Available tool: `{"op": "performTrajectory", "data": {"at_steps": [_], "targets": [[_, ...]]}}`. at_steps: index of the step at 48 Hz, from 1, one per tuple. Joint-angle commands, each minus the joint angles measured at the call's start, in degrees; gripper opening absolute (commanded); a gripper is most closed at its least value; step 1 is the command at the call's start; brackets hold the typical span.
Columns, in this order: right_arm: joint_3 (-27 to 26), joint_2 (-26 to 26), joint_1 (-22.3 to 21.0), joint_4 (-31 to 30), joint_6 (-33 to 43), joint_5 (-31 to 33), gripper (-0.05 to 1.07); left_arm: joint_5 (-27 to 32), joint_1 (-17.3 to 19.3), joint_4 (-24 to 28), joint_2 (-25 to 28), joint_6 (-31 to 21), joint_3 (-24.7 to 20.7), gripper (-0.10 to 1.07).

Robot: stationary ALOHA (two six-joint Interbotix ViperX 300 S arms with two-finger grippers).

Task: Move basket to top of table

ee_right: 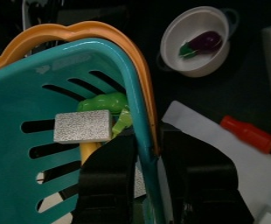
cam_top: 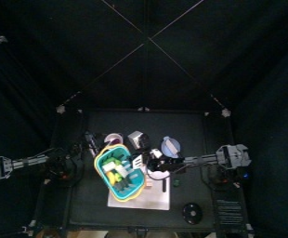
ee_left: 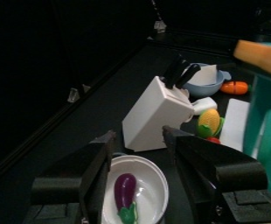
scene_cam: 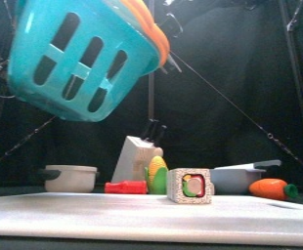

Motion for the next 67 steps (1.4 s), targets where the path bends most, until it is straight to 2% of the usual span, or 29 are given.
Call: {"op": "performTrajectory", "data": {"at_steps": [1,15,30,46,54,67], "targets": [[0.7,-6.8,-2.0,0.0,0.3,-1.7,0.42,-0.2,-0.1,0.1,0.0,0.1,-0.7,0.85],[5.5,-14.9,-8.0,-0.3,0.3,-4.6,0.43,-0.2,-0.1,-0.1,0.0,0.1,-0.7,0.85],[12.1,-23.1,-16.9,-1.5,0.3,-6.7,0.43,-0.2,-0.2,0.0,0.1,0.0,-0.7,0.85],[15.7,-24.8,-28.3,-1.3,0.4,-14.5,0.43,-0.2,-0.1,-0.1,0.1,0.0,-0.7,0.85],[15.9,-25.6,-32.1,-0.4,0.4,-18.5,0.43,-0.2,-0.1,0.0,0.1,0.1,-0.5,0.85],[17.4,-25.6,-36.9,-2.1,0.4,-19.1,0.43,-0.2,-0.1,-0.1,0.0,0.1,-0.5,0.85]]}}
